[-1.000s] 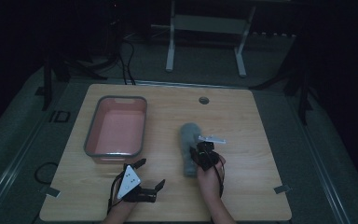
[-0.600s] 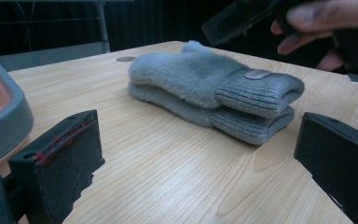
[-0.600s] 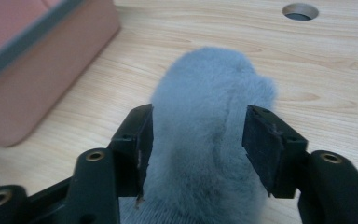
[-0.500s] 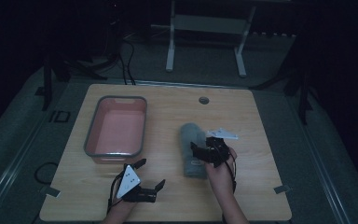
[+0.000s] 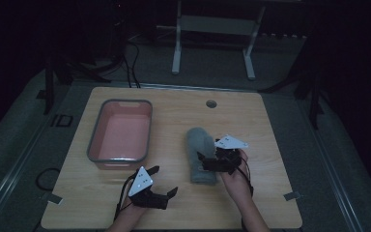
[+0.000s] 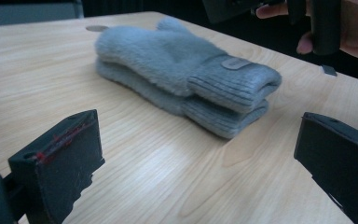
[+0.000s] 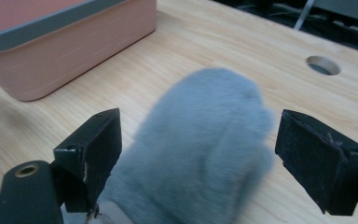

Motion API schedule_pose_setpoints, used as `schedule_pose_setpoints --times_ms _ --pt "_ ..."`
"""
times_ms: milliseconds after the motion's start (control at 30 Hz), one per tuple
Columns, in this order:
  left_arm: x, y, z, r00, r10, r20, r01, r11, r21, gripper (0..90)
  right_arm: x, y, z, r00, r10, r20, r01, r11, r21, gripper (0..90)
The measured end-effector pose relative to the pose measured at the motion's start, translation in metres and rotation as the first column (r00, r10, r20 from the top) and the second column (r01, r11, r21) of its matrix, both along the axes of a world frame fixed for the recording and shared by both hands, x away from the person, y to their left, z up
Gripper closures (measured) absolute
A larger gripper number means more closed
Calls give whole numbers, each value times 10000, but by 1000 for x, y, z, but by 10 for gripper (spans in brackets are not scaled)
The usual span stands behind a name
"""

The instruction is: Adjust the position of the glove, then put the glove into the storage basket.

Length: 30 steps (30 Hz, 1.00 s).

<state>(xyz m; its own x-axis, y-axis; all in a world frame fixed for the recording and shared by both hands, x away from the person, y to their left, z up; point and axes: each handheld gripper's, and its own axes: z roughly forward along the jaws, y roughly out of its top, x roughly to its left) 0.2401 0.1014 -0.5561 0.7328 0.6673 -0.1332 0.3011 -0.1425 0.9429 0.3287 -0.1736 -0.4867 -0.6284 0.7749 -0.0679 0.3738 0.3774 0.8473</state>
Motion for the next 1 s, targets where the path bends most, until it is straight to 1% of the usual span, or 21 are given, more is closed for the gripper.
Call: schedule_pose_setpoints --times_ms 67,133,233,267,300,333,367,467,500,533,567,600,633,667,700,733,767,800,867,933,1000 --pt "3 -6 8 9992 -268 -296 257 9990 -374 12 0 -11 3 9999 61 131 -63 9999 79 150" --pt "6 -13 15 9991 -287 -314 281 9994 -183 12 0 -23 9 9996 194 198 -200 9994 293 150" --pt "16 -24 28 9990 -335 -284 338 9993 128 12 0 -37 14 9997 129 223 -136 9995 281 149" --pt "19 -28 32 9994 -284 -183 292 9985 455 12 1 -44 16 10000 -6 93 2 9992 408 143" --pt "23 -31 35 9992 -391 -77 395 9973 612 12 2 -48 17 9998 -142 -130 147 9990 424 136" --pt "27 -34 38 9987 -512 -37 513 9969 588 12 4 -51 18 9990 -308 -317 321 9987 396 130" --pt "33 -37 41 9989 -473 -21 474 9974 547 12 6 -53 18 9974 -446 -559 471 9978 457 115" --pt "52 -42 46 9991 -313 -301 321 9992 241 13 13 -56 16 9891 -420 -1412 529 9959 738 115" --pt "58 -43 47 9986 -313 -423 318 9994 105 13 14 -55 14 9874 -258 -1559 398 9954 873 115" --pt "63 -44 47 9986 -171 -491 180 9997 164 13 15 -53 13 9867 -17 -1623 185 9947 1016 115" --pt "69 -46 48 9985 -59 -539 79 9993 366 13 15 -49 11 9872 -35 -1596 178 9959 888 132" --pt "72 -47 48 9981 -25 -620 51 9991 423 13 16 -44 8 9862 20 -1654 86 9979 635 138" --pt "76 -49 48 9972 116 -739 -72 9982 590 13 18 -41 5 9851 -17 -1717 109 9985 527 146" --pt "80 -51 47 9958 136 -906 -72 9975 702 13 20 -39 2 9840 -159 -1775 256 9983 524 180" --pt "85 -53 45 9944 209 -1038 -113 9957 924 13 22 -37 -1 9828 -124 -1843 240 9978 611 212" --pt "89 -55 44 9935 229 -1119 -118 9951 983 25 24 -35 -4 9819 -209 -1881 331 9975 621 225" --pt "94 -57 42 9920 311 -1222 -182 9942 1056 59 26 -34 -8 9823 -485 -1807 587 9969 516 256" --pt "98 -58 41 9899 359 -1374 -207 9937 1106 60 29 -33 -13 9840 -640 -1662 712 9968 377 284" --pt "108 -62 36 9813 318 -1899 -101 9934 1141 60 29 -32 -19 9857 -808 -1479 860 9959 291 314" --pt "114 -63 32 9749 289 -2206 -30 9932 1168 97 32 -32 -24 9815 -394 -1873 562 9948 852 332" --pt "119 -66 28 9689 272 -2459 50 9916 1295 145 34 -28 -30 9749 -291 -2208 527 9934 1020 359"
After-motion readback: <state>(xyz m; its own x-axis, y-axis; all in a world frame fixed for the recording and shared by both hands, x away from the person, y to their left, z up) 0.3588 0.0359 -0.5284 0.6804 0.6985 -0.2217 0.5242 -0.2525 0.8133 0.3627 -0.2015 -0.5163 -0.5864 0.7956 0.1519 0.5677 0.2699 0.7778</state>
